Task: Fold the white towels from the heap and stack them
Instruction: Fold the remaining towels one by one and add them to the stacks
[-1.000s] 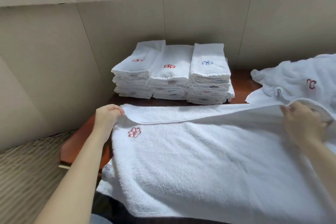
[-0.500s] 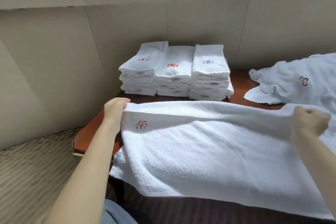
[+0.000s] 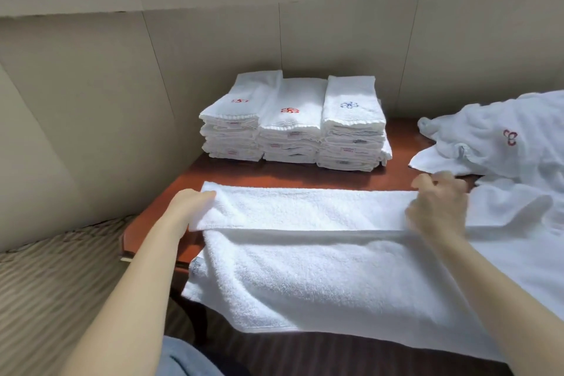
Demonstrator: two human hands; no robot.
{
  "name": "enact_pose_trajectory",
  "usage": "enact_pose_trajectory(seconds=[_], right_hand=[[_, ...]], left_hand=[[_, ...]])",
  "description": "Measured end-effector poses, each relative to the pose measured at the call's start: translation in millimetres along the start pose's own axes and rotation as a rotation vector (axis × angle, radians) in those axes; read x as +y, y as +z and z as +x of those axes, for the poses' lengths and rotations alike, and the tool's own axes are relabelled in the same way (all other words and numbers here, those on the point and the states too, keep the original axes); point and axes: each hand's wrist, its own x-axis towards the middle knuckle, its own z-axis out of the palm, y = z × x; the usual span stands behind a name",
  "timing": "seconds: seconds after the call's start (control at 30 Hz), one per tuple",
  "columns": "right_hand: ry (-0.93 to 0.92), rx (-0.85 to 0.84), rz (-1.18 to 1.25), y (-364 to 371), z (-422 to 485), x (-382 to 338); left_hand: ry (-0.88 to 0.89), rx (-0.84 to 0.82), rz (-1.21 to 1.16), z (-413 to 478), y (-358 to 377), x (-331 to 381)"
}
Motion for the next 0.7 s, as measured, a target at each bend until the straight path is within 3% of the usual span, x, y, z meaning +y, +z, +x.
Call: enact_pose_trajectory(seconds=[0.07, 0.13, 0.23, 0.3, 0.43, 0.57, 0.7], right_hand=[[-0.228, -0.202, 0.07, 15, -12, -29], [-0.4, -0.373, 0.069, 32, -19, -49], [-0.396, -0.586, -0.035, 46, -19, -64], [-0.344, -0.681, -0.09, 52, -16, -65], [-0.299, -0.706, -0.128, 58, -8, -70], [-0.255, -0.689, -0.128, 70, 1, -87], [-0.178, -0.635, -0.136, 79, 5, -97]], left_hand=[[0.025, 0.009, -0.045, 1, 8, 8], [0.013, -0.099, -0.227, 2, 9, 12], [0.022, -0.252, -0.352, 1, 3, 12], [0.145, -0.191, -0.259, 4, -2, 13], [0.461, 0.124, -0.074, 23, -12, 23], [0.491, 0.359, 0.037, 41, -6, 21], [0.287, 0.207, 0.256, 46, 6, 8]])
